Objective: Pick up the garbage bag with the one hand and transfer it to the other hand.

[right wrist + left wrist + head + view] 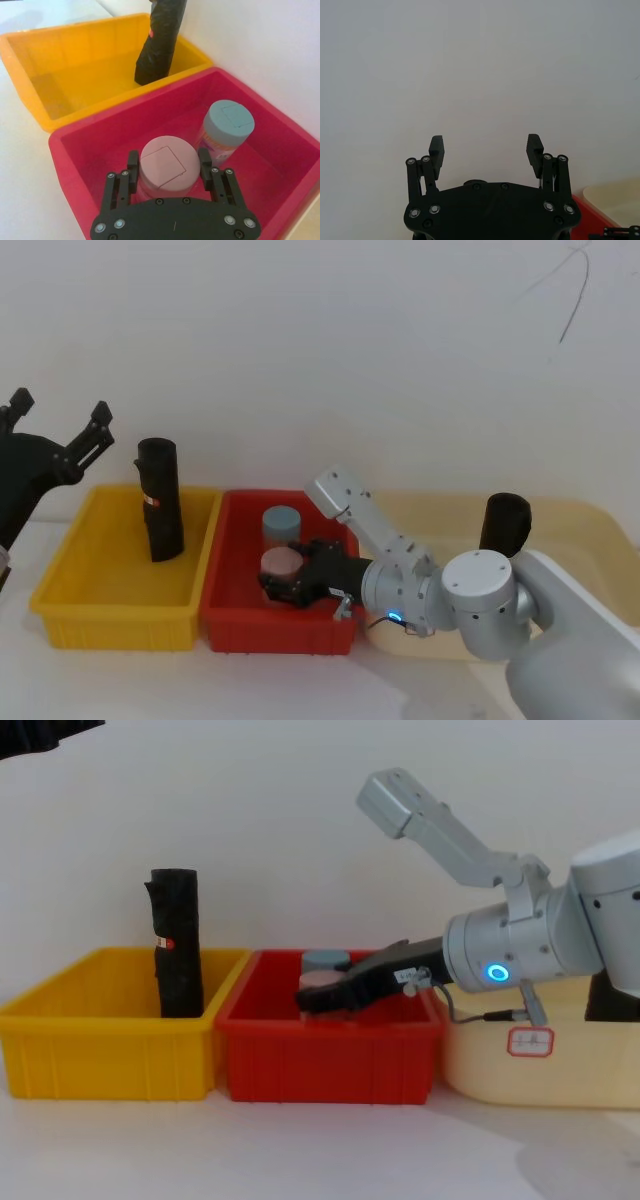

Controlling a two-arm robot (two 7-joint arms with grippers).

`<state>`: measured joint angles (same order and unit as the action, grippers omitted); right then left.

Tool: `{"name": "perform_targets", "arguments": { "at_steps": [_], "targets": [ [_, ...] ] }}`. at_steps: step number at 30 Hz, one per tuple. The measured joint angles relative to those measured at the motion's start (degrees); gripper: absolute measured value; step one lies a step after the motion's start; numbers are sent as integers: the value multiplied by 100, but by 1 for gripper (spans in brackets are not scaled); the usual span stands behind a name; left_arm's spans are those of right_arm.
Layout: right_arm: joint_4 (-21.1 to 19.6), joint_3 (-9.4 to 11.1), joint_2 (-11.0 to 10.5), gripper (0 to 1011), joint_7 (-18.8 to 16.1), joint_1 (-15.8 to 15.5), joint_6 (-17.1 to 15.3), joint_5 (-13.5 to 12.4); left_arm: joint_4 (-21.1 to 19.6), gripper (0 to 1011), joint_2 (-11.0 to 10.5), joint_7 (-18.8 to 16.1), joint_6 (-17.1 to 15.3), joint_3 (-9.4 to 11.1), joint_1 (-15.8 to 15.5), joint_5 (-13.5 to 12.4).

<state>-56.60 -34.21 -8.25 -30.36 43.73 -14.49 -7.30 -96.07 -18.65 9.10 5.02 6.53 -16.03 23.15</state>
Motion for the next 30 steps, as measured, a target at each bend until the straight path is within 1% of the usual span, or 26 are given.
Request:
{"name": "perform_targets", "arguments": {
  "at_steps": [7,14,19,22,23,24,26,27,28,29,30],
  "targets": [
    [-149,63,-32,690,1,-26,-11,-44,0,1000,0,0,0,0,0,0],
    [-466,247,-106,690,100,-97,-6,-171,0,1000,0,0,0,0,0,0],
    [-790,468,-196,690,263,-186,27,-303,0,1000,0,0,0,0,0,0],
    [-999,621,-289,690,401,-269,52,-375,0,1000,0,0,0,0,0,0],
    [-999,621,-289,690,401,-269,52,-375,0,1000,0,0,0,0,0,0],
    [-1080,688,-333,690,457,-305,59,-395,0,1000,0,0,0,0,0,0],
    [-1168,754,-384,690,513,-346,62,-411,0,1000,0,0,0,0,0,0],
    [-1252,826,-438,690,583,-391,64,-423,0,1000,0,0,0,0,0,0],
    [-1252,826,-438,690,583,-391,64,-423,0,1000,0,0,0,0,0,0],
    [-1338,912,-507,690,669,-458,64,-428,0,1000,0,0,0,0,0,0],
    [-1364,936,-531,690,704,-480,65,-428,0,1000,0,0,0,0,0,0]
  ]
}}
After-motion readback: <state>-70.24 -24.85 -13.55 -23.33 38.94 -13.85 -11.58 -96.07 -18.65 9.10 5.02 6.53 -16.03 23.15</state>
